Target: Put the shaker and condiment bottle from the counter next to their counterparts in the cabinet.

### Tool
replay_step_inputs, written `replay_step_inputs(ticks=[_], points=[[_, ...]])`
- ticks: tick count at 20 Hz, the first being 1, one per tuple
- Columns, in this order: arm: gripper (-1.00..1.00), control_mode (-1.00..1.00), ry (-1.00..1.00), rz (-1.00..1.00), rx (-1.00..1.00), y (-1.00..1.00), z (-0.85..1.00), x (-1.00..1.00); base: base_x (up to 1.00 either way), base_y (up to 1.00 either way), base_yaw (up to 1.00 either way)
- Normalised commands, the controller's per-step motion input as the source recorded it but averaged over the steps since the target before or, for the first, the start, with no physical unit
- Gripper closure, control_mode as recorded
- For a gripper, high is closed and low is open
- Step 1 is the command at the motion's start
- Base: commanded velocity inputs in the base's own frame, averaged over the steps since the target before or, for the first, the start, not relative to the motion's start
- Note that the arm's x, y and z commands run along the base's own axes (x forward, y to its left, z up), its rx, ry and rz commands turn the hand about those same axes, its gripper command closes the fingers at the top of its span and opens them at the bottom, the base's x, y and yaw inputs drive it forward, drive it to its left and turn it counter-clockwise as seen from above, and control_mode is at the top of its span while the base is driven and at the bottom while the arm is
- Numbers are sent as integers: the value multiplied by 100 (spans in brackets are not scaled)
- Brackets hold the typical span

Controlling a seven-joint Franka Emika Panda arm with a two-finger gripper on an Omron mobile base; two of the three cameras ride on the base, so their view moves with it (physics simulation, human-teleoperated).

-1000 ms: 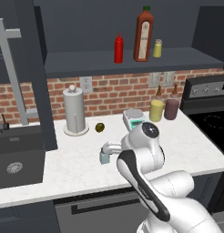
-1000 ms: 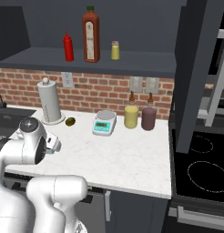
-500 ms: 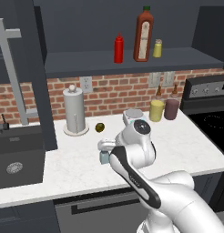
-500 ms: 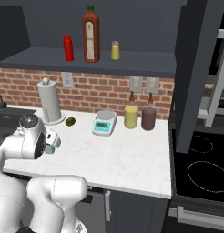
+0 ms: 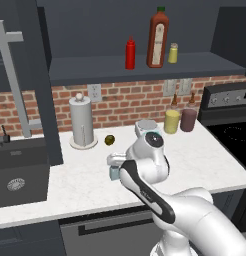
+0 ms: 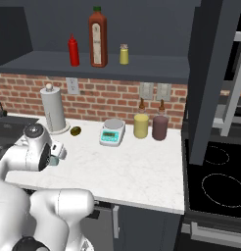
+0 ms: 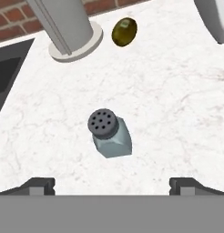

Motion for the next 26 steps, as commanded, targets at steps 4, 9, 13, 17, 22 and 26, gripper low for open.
replay_step_inputs(ticks=[4,9,13,17,22,26], points=[[-100,-100,0,0,0,0,-24,11,0,0,0],[-100,-100,0,0,2,0,0,0,0,0,0],[-100,-100,0,0,2,3,-2,1,0,0,0],[-100,-100,0,0,0,16,-19,22,0,0,0],[-100,-100,0,0,0,26,-28,28,0,0,0],[-100,-100,0,0,0,5,-2,0,0,0,0]])
